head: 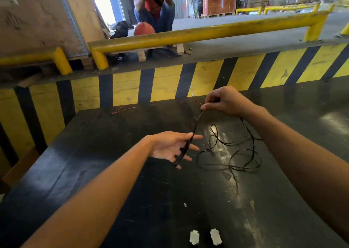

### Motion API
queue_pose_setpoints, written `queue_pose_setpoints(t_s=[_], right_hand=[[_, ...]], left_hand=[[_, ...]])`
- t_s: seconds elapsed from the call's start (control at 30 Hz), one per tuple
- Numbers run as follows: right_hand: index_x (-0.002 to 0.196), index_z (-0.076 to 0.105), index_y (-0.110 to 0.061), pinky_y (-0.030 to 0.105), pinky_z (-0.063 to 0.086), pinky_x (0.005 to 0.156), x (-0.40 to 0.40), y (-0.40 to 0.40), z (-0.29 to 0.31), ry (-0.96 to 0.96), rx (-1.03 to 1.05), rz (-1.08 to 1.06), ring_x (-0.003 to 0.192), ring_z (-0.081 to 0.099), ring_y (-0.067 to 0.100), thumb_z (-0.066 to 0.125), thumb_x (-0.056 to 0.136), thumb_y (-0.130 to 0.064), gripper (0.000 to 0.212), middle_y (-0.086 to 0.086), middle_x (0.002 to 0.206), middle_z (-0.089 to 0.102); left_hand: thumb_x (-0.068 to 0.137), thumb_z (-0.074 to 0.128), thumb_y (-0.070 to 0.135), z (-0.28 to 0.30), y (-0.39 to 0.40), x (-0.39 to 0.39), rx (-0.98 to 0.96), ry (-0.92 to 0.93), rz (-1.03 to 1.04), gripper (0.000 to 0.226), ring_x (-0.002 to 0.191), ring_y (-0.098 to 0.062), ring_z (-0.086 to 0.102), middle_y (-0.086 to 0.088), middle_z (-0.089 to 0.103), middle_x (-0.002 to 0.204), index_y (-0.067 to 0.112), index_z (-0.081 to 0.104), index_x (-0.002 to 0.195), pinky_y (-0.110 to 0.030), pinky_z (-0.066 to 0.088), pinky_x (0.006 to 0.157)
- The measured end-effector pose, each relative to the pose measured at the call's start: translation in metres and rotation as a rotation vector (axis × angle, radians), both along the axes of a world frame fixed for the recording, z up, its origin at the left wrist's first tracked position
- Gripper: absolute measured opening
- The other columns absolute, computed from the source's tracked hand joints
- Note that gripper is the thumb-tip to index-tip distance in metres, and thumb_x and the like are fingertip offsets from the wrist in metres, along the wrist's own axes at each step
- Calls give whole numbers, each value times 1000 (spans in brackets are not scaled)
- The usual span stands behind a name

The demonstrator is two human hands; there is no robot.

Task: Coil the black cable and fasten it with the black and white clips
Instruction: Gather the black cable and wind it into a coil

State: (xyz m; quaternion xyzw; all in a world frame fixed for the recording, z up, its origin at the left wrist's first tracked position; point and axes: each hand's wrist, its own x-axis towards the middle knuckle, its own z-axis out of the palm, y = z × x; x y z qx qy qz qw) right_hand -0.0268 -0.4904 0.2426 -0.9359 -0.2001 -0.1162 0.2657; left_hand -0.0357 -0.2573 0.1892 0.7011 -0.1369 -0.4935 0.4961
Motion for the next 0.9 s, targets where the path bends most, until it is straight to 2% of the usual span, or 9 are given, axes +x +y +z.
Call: queue_pose_setpoints(t_s=[0.13,0.23,0.3,0.43,0.53,0.63,0.73,0.8,0.9], right_hand=[[78,66,-17,27,40,55,6,13,-48,17,195,-144,63,56,18,56,89,-36,24,3,68,62],[83,68,-10,37,50,71,-14,49,-100,271,147,-36,78,64,23,40,97,-35,39,11,82,69],[83,64,-19,30,46,70,-39,72,-114,418,87,85,74,58,11,34,98,-39,39,-1,77,62],[75,54,-24,23,37,62,-47,68,-97,416,-110,232,62,49,5,35,97,-40,33,-10,64,48],[66,49,-28,23,35,57,-34,40,-65,333,-230,251,56,47,3,46,95,-36,30,-11,61,47],[80,66,-18,17,38,57,-20,7,-40,348,-101,168,52,50,-2,55,90,-35,23,-12,63,55],[88,71,-15,25,45,60,-5,-17,-28,286,8,65,61,56,4,60,86,-36,24,-1,71,64],[89,72,-19,31,50,70,3,-20,-34,176,23,-17,76,63,11,63,84,-38,22,0,82,70],[83,71,-18,29,44,61,7,-6,-59,108,113,-113,66,58,14,62,85,-39,23,0,74,67]], left_hand=[[95,31,46,14,2,-3,-478,230,38,45,125,-39,51,-6,51,142,38,45,137,-65,41,93],[97,28,44,32,-8,-6,-737,143,281,44,127,-37,48,-7,41,148,37,40,139,-63,45,91],[100,26,42,38,-12,0,-808,27,529,45,137,-38,34,-6,29,153,35,32,143,-66,39,95],[100,29,41,14,2,18,-369,-391,656,47,140,-31,29,-4,31,153,33,31,146,-66,23,107],[100,30,42,-5,12,14,-64,-525,487,47,114,-9,43,12,46,121,33,33,146,-53,32,101],[100,31,41,-15,17,8,159,-448,267,45,137,-22,32,3,34,151,31,38,144,-51,26,108],[100,32,41,-12,17,-3,150,-219,127,34,123,-26,45,-4,40,145,35,49,129,-49,40,95],[99,32,44,-9,11,-10,57,-75,39,36,130,-29,43,-1,39,146,42,46,132,-56,40,98],[97,30,46,-3,2,-18,-200,96,14,37,130,-32,47,0,47,141,44,47,130,-63,38,100]])
